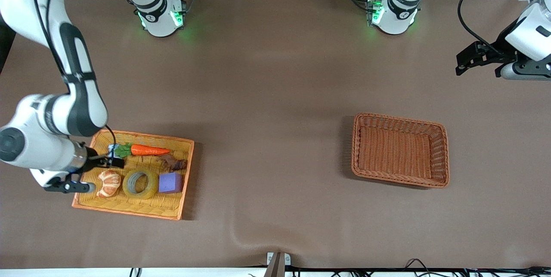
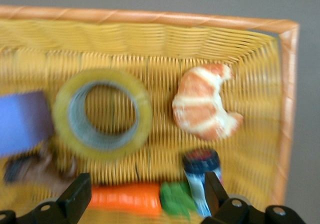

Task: Transfer tape with both arms
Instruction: 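Lower the right gripper and close it on the tape roll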

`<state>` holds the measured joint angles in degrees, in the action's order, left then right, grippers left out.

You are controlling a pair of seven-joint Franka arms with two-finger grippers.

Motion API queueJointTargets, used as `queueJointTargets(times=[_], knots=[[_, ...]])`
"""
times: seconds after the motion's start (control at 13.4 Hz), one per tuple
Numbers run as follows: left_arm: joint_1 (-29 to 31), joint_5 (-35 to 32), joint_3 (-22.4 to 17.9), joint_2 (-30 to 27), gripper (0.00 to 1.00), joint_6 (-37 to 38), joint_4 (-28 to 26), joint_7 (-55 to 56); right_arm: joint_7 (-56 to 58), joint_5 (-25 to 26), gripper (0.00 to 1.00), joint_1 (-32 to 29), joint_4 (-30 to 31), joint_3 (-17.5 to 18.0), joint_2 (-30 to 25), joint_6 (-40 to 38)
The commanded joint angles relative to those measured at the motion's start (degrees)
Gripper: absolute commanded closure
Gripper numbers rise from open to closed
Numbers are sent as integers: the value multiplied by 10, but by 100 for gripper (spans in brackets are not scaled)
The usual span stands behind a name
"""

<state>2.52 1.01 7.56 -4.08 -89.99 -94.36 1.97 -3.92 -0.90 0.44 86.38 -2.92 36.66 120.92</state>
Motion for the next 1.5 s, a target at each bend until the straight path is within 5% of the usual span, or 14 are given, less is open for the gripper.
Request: queueJointTargets(times=[0.0, 0.37, 0.45, 0.6, 0.67, 1.12, 1.42], knots=[[-1, -5, 3, -7, 0, -4, -6, 8, -85, 4, 0, 9, -34, 2, 53, 16], [-1, -5, 18, -4, 0, -6, -6, 9, -84, -2, 0, 9, -23, 2, 78, 71], [-1, -5, 18, -5, 0, -6, -6, 9, -80, -4, 14, 6, -10, 3, 81, 77], [4, -5, 18, -7, 0, -3, -6, 8, -79, -2, 89, 12, -9, 3, 79, 71], [4, -6, 18, -9, 0, 4, -6, 8, -79, -1, 100, 13, -9, 3, 79, 70], [5, -6, 18, -12, 0, 18, -5, 8, -70, -2, 100, 10, -8, 4, 68, 66], [5, -6, 17, -13, 0, 18, -1, 8, -24, -1, 100, 1, -10, 4, -1, 0]])
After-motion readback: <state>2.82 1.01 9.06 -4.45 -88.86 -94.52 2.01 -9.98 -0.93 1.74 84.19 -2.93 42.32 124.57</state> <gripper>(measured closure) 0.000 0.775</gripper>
